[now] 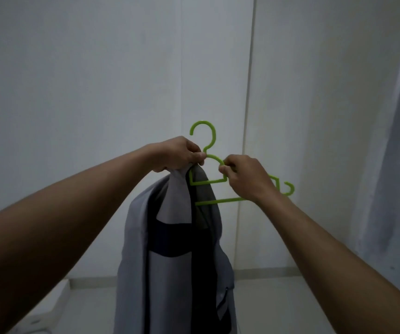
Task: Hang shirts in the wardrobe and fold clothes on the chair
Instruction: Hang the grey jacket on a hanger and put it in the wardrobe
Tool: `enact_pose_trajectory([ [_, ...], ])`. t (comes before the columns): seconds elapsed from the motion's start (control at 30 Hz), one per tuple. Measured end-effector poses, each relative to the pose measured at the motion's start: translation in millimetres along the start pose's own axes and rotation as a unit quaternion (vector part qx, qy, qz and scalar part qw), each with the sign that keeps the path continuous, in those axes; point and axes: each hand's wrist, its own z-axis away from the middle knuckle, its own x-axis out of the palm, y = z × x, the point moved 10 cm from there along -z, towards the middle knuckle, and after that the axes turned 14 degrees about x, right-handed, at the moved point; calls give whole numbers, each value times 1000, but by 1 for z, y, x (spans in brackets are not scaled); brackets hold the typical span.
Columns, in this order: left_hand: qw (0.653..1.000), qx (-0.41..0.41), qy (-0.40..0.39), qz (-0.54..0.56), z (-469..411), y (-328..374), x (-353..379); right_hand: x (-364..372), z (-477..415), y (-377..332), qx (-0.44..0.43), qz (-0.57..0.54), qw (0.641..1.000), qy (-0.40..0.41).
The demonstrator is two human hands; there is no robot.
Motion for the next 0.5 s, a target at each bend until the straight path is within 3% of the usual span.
enact_pose_trajectory([
  [0.1,999,16,27,-36,-2,2,-9,11,11,-7,-62,49,993,88],
  [0.2,997,21,69,-35,-7,-1,-26,7,48,-8,-116,-4,967,228],
  [0.23,996,20,74,-37,-8,-2,-30,15,58,-3,-122,-14,963,240],
  [0.4,992,17,102,-74,-6,-3,-56,94,68,28,-19,61,994,87],
  [0.5,990,17,121,-76,0,-7,-76,133,52,61,83,63,992,-75],
])
